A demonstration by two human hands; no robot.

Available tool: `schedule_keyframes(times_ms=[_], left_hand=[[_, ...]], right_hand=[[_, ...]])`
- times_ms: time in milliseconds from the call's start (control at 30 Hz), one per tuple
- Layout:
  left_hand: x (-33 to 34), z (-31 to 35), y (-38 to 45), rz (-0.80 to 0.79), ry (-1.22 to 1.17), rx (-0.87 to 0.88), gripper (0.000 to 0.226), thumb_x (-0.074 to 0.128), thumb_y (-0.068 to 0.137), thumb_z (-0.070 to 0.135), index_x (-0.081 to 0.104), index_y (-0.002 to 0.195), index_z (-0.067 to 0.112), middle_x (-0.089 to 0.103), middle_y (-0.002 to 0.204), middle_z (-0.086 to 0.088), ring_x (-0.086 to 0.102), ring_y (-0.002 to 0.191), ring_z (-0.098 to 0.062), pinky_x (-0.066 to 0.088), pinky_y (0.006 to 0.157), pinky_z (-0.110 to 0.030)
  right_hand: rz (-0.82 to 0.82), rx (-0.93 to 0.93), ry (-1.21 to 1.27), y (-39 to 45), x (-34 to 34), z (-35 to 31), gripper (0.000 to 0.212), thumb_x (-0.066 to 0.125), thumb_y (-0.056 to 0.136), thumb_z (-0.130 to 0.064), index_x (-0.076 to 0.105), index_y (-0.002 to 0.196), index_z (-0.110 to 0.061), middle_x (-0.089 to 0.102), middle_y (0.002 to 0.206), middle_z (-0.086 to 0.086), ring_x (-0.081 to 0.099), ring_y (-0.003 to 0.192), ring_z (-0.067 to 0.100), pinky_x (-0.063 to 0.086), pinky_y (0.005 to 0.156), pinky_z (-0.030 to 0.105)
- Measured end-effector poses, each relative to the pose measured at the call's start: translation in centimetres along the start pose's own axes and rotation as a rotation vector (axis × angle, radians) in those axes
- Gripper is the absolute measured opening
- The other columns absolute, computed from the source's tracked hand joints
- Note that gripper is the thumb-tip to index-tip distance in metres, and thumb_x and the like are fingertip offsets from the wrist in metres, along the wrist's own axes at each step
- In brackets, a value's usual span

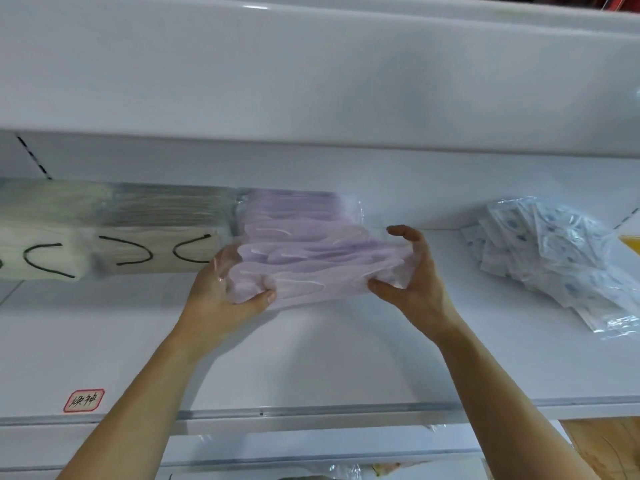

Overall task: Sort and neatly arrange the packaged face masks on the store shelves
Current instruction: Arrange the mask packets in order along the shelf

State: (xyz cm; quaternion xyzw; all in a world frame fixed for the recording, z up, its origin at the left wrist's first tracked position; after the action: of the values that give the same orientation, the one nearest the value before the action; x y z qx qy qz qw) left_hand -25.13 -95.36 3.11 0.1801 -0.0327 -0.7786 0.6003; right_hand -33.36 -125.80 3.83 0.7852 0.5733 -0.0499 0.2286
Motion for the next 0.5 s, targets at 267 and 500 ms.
schedule_keyframes(times_ms=[267,500], left_hand=[[0.5,-1.4,-0.1,-0.080,-0.044,-0.015,0.087,0.084,0.075,-0.009,0.047,0.139,0.036,0.069,0.128,-0.003,0.068,0.115,-0.011,0.056,0.095,-0.029],[-0.6,-0.6,1.2,-0.025,-0.021,0.047,0.079,0.086,0.066,0.022,0.047,0.135,0.033,0.055,0.142,0.019,0.051,0.131,-0.006,0.039,0.109,-0.023]], right_hand=[[-0.072,0.140,0.054,-0.4,1.2,2.0,0.061,0.081,0.066,-0.017,0.062,0.123,-0.025,0.073,0.115,-0.003,0.070,0.103,0.015,0.054,0.086,0.036],[-0.059,0.050,0.012,0.5,1.0,0.2,0.051,0.084,0.071,-0.020,0.068,0.119,-0.025,0.071,0.114,-0.008,0.068,0.106,0.014,0.055,0.089,0.034]])
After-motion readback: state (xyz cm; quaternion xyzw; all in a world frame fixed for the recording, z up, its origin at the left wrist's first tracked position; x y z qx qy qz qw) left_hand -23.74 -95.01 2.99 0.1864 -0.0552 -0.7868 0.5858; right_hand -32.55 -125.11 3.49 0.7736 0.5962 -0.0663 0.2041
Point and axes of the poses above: each hand's wrist, its own y-axis towards the middle knuckle, its own x-axis out of the palm, z = x × y, the point moved 4 cm from there along y, towards the middle knuckle
